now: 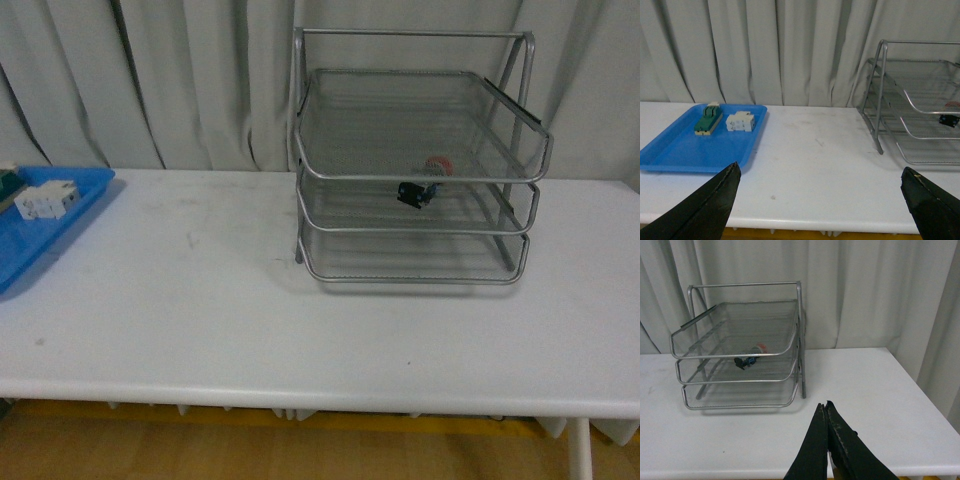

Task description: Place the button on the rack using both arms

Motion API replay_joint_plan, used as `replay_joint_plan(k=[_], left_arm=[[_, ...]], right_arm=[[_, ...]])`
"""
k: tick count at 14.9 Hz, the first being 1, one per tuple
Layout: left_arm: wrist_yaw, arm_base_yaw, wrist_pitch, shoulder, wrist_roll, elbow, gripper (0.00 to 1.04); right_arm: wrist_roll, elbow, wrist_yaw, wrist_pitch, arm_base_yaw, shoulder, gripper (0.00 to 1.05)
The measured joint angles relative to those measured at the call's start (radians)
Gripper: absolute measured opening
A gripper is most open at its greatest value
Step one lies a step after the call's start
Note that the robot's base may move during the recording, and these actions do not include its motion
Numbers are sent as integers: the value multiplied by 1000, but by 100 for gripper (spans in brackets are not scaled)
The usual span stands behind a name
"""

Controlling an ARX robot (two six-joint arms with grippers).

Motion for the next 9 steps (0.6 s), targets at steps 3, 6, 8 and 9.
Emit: replay_joint_plan(k=[3, 6, 8, 9], left_arm=[[0, 0, 0, 0, 0, 0, 98], [0, 0, 1, 0, 0, 0, 98], [0, 0, 0, 0, 0, 0, 98], [0, 0, 1, 0, 0, 0, 98]], right_arm=[[0, 0, 0, -64, 0, -53, 2], [0, 0, 0, -221, 0, -208, 2], [0, 0, 0, -218, 0, -208, 2], [0, 0, 0, -219, 0, -208, 2]])
